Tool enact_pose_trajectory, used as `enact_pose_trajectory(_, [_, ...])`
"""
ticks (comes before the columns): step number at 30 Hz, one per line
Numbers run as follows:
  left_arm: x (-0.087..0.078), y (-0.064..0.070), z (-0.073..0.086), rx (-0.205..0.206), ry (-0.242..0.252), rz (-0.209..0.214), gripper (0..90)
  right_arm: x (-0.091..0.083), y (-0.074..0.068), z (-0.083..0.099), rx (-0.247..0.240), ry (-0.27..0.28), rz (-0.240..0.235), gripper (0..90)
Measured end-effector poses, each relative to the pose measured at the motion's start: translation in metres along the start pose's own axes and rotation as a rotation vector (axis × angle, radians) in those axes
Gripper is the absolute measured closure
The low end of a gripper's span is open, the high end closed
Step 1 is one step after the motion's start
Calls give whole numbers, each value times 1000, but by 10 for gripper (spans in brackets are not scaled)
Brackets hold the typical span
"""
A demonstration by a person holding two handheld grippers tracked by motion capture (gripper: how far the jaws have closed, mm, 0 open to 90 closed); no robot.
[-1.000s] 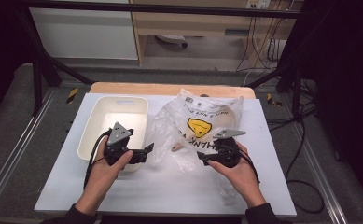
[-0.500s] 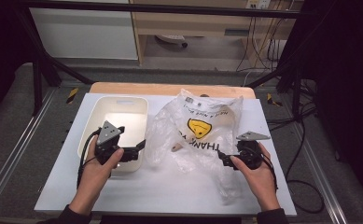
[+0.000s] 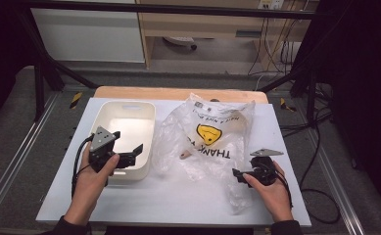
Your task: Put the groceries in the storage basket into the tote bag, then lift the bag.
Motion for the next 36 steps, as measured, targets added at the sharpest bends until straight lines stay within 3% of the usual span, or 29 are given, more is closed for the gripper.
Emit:
enact_pose_trajectory(6, [0,1,0,9,-2,4,81,15,-2,6,-10,-61,1,134])
enact_pose_trajectory(13, [0,4,1,18,-6,3,81,17,-7,8,-71,-51,44,193])
enact_pose_trajectory(18, [2,9,0,30,-7,17,81,14,-7,10,-75,-26,37,307])
enact_pose_trajectory(23, [3,11,0,33,-12,26,81,12,-9,11,-86,3,28,476])
enact_pose_trajectory(32, [3,12,0,34,-10,26,81,10,-16,12,-110,5,-19,764])
enact_pose_trajectory(36, [4,11,1,31,-12,23,81,10,-15,11,-97,0,-46,884])
Point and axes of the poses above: each handheld gripper's, and its own axes: x roughly forward along the jaws, z roughly out of its underside, y roughly to its right, the point moved 2 cm from there along x, roughly forward along the jaws, and after that the axes turned 8 degrees about y, right-handed, at the moved point
